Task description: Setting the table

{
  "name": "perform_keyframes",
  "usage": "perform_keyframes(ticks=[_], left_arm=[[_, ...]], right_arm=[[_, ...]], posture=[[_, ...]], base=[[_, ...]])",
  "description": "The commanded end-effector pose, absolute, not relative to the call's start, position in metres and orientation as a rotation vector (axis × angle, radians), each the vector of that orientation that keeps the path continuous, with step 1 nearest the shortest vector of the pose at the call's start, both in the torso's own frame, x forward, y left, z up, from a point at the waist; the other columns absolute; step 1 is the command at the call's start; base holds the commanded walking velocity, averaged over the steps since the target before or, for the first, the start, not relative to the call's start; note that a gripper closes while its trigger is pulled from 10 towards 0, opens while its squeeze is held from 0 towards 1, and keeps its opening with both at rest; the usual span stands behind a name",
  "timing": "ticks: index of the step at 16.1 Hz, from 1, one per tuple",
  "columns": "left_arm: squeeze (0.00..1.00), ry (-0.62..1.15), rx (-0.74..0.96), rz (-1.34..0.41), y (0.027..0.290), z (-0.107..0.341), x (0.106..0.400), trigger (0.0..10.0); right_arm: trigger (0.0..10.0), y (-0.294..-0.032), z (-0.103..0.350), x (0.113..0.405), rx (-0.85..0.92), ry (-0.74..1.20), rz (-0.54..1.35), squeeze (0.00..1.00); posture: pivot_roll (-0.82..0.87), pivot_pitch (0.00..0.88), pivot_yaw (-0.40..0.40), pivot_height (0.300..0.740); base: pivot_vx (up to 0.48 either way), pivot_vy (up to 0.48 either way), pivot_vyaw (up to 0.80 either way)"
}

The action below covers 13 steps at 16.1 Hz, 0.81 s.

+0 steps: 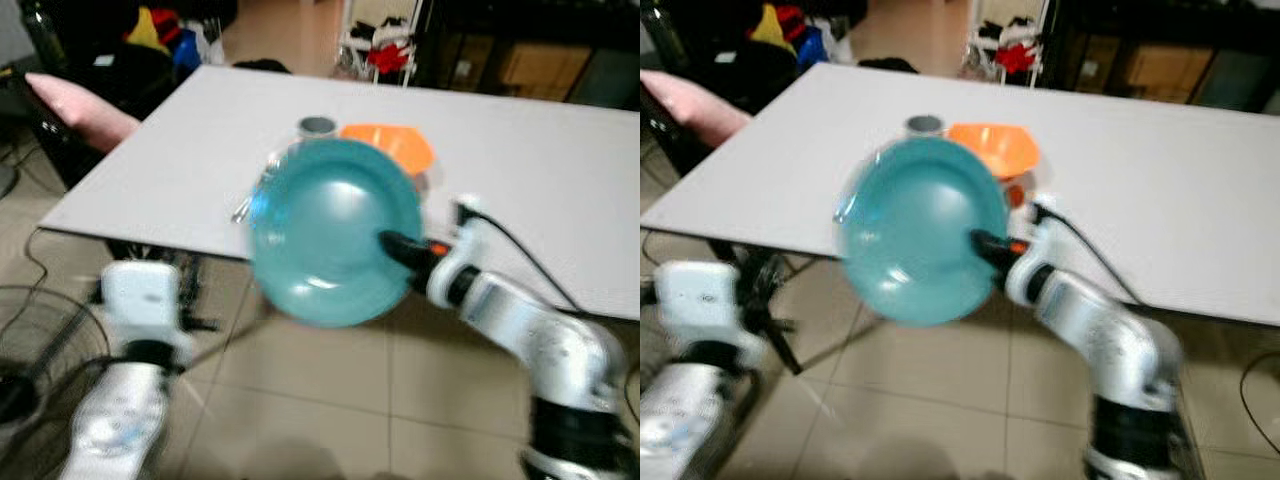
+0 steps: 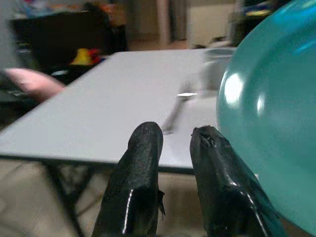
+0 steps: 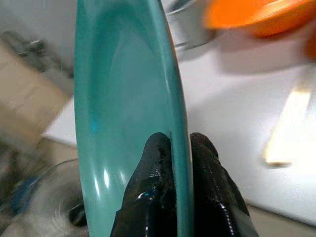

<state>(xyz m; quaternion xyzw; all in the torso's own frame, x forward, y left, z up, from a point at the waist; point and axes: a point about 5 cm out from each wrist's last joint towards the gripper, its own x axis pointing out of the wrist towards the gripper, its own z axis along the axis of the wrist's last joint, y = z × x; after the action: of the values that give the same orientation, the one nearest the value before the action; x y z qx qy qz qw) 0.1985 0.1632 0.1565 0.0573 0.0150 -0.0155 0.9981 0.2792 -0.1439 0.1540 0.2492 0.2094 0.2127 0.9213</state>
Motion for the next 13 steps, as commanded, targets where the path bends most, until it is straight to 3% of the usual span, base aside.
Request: perform_keyframes(ticks=[1,6,9,13], left_arm=[[0.00,0.018,0.131,-0.030,0.166,0.160,0.199,10.0],[0.00,0.022,0.135,-0.044,0.165,0.159,0.196,10.0],[0.00,0.027,0.144,-0.052,0.165,0.158,0.194,10.0],[0.00,0.050,0.151,-0.078,0.166,0.157,0.190,10.0]], right_arm=[[10.0,-0.137,0.162,0.280,0.527,0.414,0.474,0.00],[10.0,-0.137,0.159,0.277,0.578,0.443,0.472,0.00],[10.0,-0.129,0.148,0.269,0.661,0.580,0.569,0.00],[10.0,-0.120,0.144,0.261,0.764,0.663,0.647,0.00]], posture=[[-0.04,0.021,-0.012,0.740],[-0.04,0.022,-0.011,0.740],[-0.03,0.015,-0.014,0.740],[-0.02,0.020,-0.018,0.740]], base=[[0.349,0.000,0.00],[0.344,0.000,-0.78],[0.331,0.000,0.00],[0.000,0.000,0.00]])
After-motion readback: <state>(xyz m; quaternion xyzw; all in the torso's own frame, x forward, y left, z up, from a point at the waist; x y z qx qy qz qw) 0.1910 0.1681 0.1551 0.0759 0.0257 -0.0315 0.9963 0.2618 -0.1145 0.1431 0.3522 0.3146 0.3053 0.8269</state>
